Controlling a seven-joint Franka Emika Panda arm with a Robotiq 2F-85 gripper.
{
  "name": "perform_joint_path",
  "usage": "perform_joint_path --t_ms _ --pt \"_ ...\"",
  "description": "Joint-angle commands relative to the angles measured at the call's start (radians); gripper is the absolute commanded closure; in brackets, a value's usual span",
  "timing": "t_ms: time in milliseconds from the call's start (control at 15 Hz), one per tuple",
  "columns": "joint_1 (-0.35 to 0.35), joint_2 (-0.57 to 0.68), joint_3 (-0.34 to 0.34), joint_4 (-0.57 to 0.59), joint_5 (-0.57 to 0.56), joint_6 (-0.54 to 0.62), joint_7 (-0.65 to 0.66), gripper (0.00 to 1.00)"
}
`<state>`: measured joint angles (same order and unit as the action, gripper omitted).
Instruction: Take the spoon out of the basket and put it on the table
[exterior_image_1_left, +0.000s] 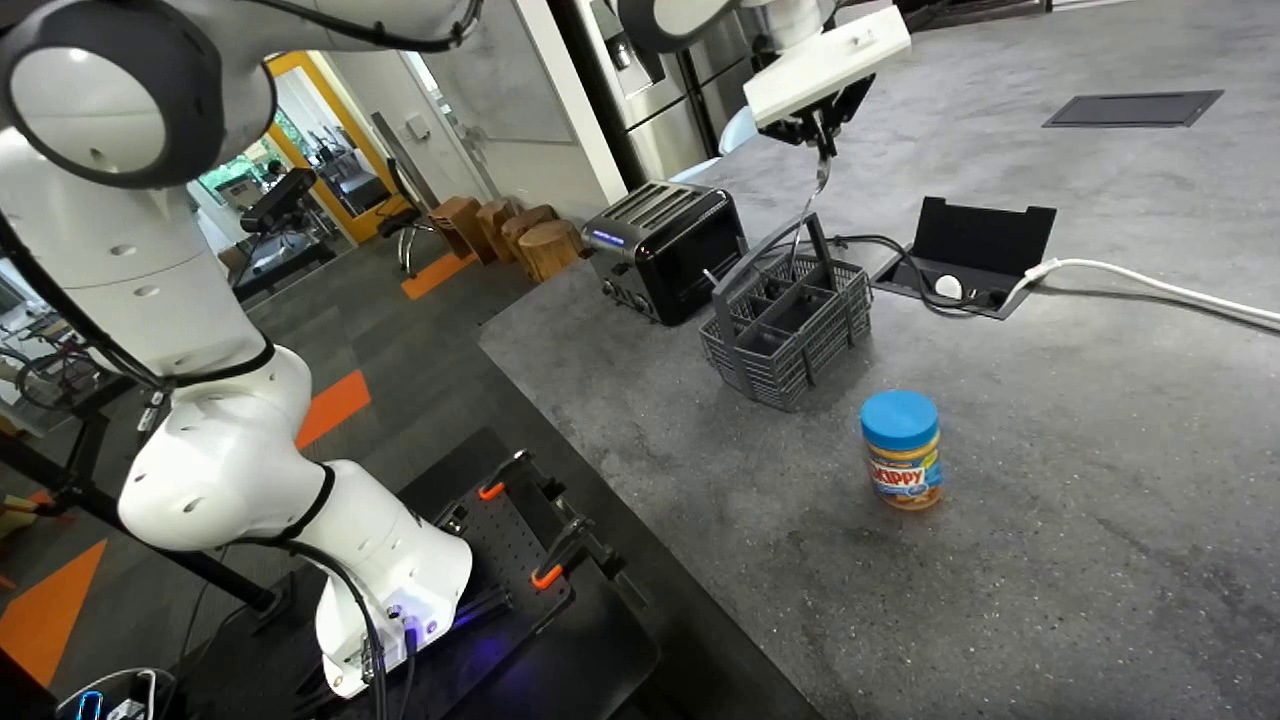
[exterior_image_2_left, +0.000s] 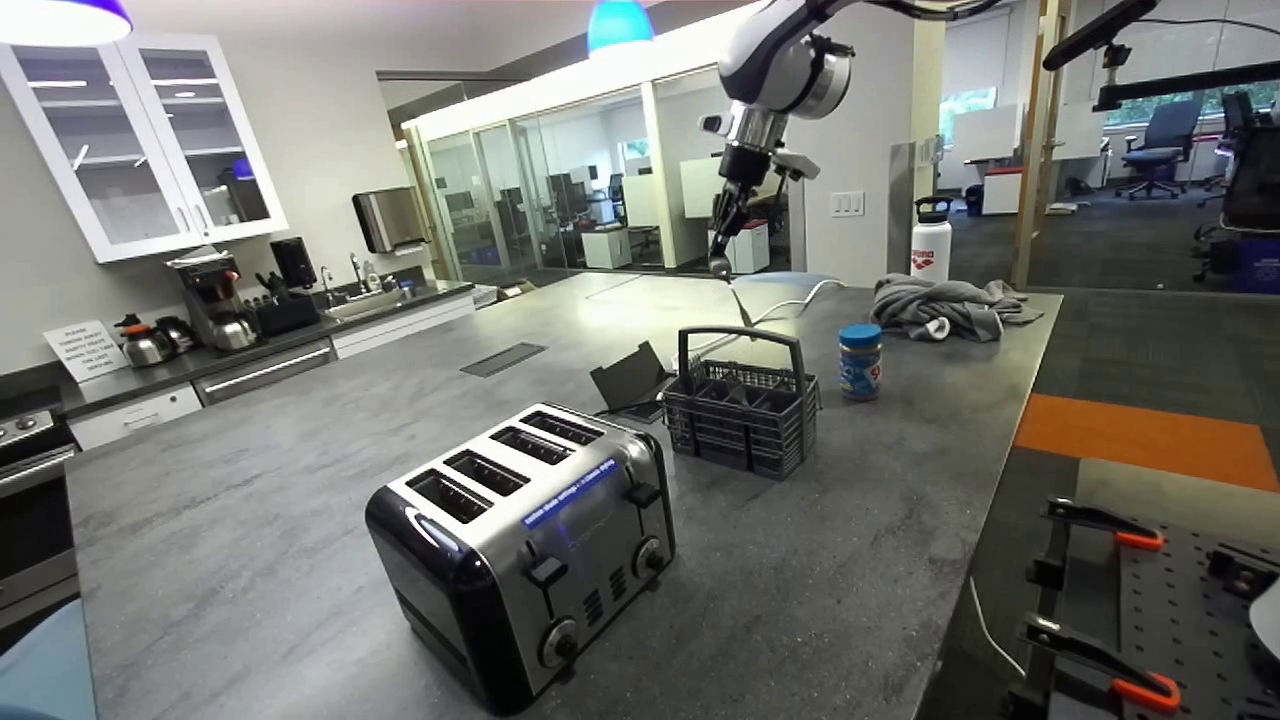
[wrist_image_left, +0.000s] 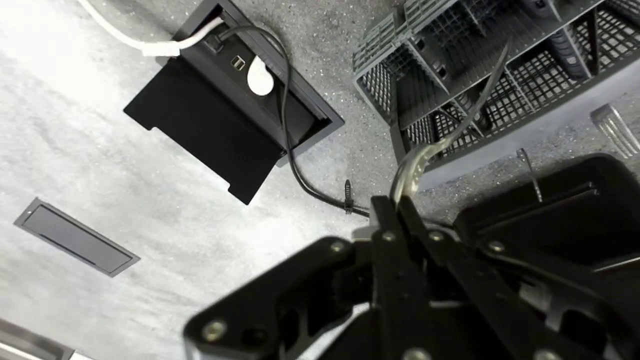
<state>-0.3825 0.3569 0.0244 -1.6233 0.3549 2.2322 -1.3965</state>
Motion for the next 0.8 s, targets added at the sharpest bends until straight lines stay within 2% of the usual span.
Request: perform_joint_path --t_ms 0,467,733 --pt "0.007 -0.171 -0.053 -0.157 0.007 0.002 -0.033 0.99" --pt "0.021 -0.325 -0.186 -0.329 -0.023 -0.072 -0.030 0.99" --pt "0.022 -0.391 -0.245 -0.485 0.001 -0.027 -0.021 0.99"
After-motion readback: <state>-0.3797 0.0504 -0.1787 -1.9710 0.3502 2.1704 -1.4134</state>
